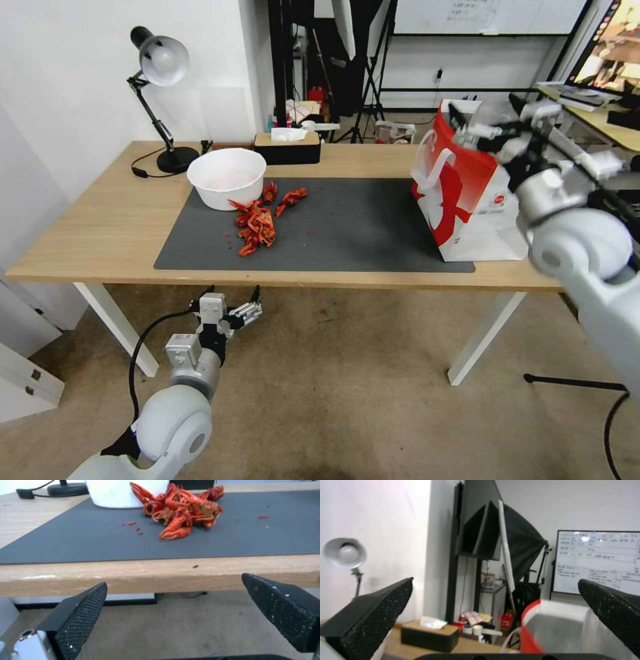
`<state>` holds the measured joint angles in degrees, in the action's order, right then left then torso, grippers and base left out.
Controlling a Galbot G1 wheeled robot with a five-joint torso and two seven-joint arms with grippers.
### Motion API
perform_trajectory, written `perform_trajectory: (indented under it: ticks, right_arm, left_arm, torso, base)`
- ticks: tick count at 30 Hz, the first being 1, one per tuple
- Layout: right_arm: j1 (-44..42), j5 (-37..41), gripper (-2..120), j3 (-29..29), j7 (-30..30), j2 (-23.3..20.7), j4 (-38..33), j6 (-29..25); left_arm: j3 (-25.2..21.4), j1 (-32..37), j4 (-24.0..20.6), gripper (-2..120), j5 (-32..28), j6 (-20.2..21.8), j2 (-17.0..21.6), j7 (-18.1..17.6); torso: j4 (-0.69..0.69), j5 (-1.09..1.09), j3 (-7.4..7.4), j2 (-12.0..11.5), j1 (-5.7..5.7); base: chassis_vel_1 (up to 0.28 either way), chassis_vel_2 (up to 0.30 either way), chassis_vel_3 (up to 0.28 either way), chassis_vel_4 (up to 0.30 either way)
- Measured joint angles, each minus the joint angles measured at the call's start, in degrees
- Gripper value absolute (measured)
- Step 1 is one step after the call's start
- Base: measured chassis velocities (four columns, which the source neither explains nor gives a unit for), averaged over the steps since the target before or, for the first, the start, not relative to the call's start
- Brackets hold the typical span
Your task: Close the takeout container lid, then place the container into the takeout bag.
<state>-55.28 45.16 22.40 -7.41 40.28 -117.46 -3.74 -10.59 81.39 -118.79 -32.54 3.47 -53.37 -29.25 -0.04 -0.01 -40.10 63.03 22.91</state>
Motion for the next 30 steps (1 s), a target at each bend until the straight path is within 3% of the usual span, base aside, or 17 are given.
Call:
perform_trajectory:
  ticks: [7, 10, 17, 26, 30]
  right_arm:
    - [-10.4, -4.4, 107, 0.7, -3.0, 1.6, -4.6, -1.9]
    - [-22.2, -10.0, 100, 2.8, -5.9, 6.9, -5.4, -4.6]
    - [-33.5, -15.9, 100, 3.9, -6.7, 14.4, -3.6, -9.8]
    - [-37.3, -20.3, 100, 1.5, -5.4, 22.7, 1.6, -13.3]
    - [-37.3, -20.7, 100, 1.1, -5.0, 23.6, 2.6, -13.4]
  left_arm:
    - [-3.3, 4.2, 0.0, 100, 4.2, -2.4, -2.1, -1.0]
    - [-3.4, 4.7, 0.5, 100, 5.0, -4.2, -3.1, -0.7]
    - [-2.4, 5.2, 1.2, 100, 6.3, -6.3, -4.3, 0.5]
    - [-2.1, 5.9, 2.6, 100, 7.3, -8.5, -5.7, 1.5]
    - [-2.0, 6.0, 2.8, 100, 7.4, -9.0, -6.0, 1.7]
  torso:
    - [0.09, -0.01, 0.0, 0.0, 0.0]
    - [0.01, 0.03, 0.0, 0.0, -0.01]
    - [0.04, -0.01, 0.01, 0.0, 0.0]
    - [0.04, 0.01, 0.0, 0.0, -0.01]
    - [0.04, 0.01, 0.0, 0.0, 0.0]
  base:
    - [0.0, 0.0, 0.0, 0.0]
    - [0.0, 0.0, 0.0, 0.0]
    - [0.0, 0.0, 0.0, 0.0]
    - [0.0, 0.0, 0.0, 0.0]
    - [0.0, 0.0, 0.0, 0.0]
